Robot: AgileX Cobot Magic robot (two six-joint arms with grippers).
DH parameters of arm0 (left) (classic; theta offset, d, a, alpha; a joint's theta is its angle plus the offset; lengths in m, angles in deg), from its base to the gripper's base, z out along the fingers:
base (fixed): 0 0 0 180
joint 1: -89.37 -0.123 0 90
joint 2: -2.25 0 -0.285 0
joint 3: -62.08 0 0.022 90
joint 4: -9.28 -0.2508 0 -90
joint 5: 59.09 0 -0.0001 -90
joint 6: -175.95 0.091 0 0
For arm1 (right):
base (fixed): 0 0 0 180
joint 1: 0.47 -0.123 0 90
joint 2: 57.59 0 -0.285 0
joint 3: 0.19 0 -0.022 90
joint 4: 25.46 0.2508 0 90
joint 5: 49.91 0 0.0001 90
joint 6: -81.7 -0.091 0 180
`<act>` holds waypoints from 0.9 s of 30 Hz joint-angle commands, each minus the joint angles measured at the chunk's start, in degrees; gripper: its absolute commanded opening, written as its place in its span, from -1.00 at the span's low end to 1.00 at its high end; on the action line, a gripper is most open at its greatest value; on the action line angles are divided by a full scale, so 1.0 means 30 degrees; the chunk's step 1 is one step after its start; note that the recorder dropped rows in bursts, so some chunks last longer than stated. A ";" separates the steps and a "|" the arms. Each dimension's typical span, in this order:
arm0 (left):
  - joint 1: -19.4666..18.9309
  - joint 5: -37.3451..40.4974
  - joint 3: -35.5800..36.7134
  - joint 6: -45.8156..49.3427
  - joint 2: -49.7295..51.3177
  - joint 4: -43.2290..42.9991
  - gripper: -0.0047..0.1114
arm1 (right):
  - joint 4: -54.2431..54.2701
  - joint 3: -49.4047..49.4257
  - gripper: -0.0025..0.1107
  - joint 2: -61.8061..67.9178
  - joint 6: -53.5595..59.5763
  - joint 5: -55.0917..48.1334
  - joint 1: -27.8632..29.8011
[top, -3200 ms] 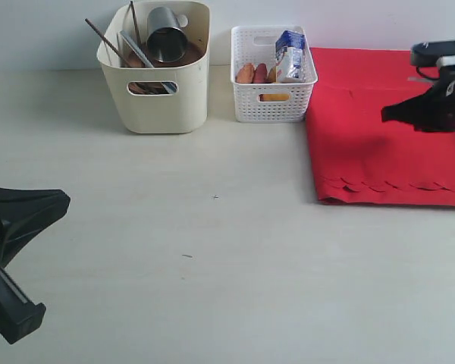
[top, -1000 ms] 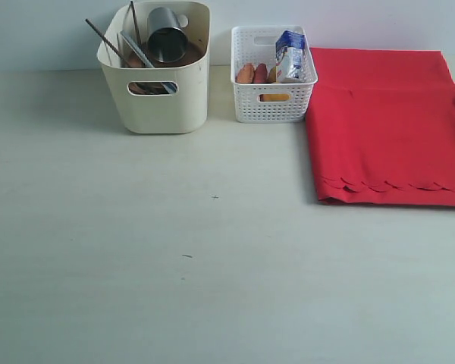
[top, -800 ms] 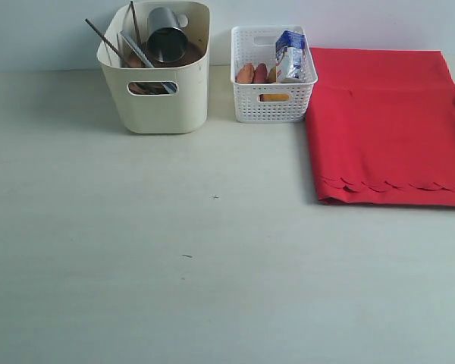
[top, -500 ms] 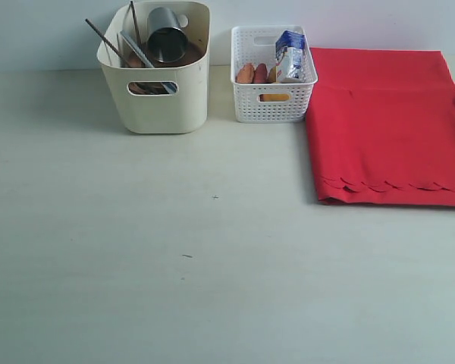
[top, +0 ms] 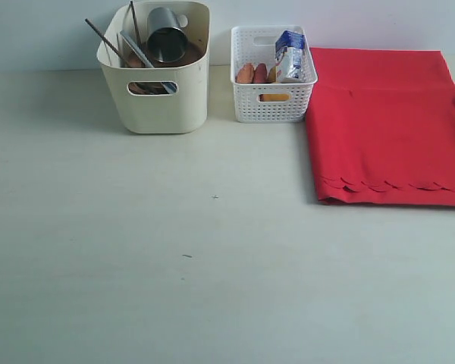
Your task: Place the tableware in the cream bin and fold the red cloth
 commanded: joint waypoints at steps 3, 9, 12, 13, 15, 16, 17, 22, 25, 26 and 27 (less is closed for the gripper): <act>-0.0038 -0.0033 -0.0009 0.0097 -0.0106 0.0160 -0.92 | 0.1377 0.3872 -0.96 -0.6817 0.0215 -0.0233 -0.0573; -0.0038 -0.0033 -0.0009 0.0097 -0.0106 0.0160 -0.92 | 0.1650 0.6775 -0.96 -1.2292 0.0903 -0.0513 -0.0573; -0.0038 -0.0033 -0.0009 0.0097 -0.0106 0.0160 -0.92 | 0.2904 0.7868 -0.96 -1.4190 0.2658 -0.0593 -0.0573; -0.0038 -0.0033 -0.0009 0.0097 -0.0106 0.0160 -0.92 | 0.3779 0.8280 -0.96 -1.4748 0.3924 -0.0517 -0.0573; -0.0038 -0.0033 -0.0009 0.0063 -0.0106 0.0160 -0.92 | 0.5361 0.8979 -0.96 -1.5680 0.6103 -0.0443 -0.0573; -0.0038 -0.0033 -0.0009 0.0063 -0.0106 0.0160 -0.92 | 0.6264 0.9284 -0.96 -1.6019 0.6902 -0.0443 -0.0573; -0.0038 -0.0033 -0.0009 0.0063 -0.0106 0.0160 -0.92 | 0.6923 0.9547 -0.96 -1.6295 0.7064 -0.0443 -0.0573; -0.0038 -0.0033 -0.0009 0.0106 -0.0106 0.0160 -0.92 | 0.7004 1.0237 -0.96 -1.6691 0.7028 -0.0443 -0.0573; -0.0038 -0.0033 -0.0009 0.0106 -0.0106 0.0160 -0.92 | 0.7058 1.0237 -0.96 -1.6691 0.6199 -0.0782 -0.0573; -0.0038 -0.0033 -0.0009 0.0106 -0.0106 0.0160 -0.92 | 0.7140 1.0237 -0.96 -1.6691 0.5821 -0.0818 -0.0573; -0.0038 -0.0033 -0.0009 0.0106 -0.0106 0.0160 -0.92 | 0.7140 1.0237 -0.96 -1.6691 0.5652 -0.0818 -0.0573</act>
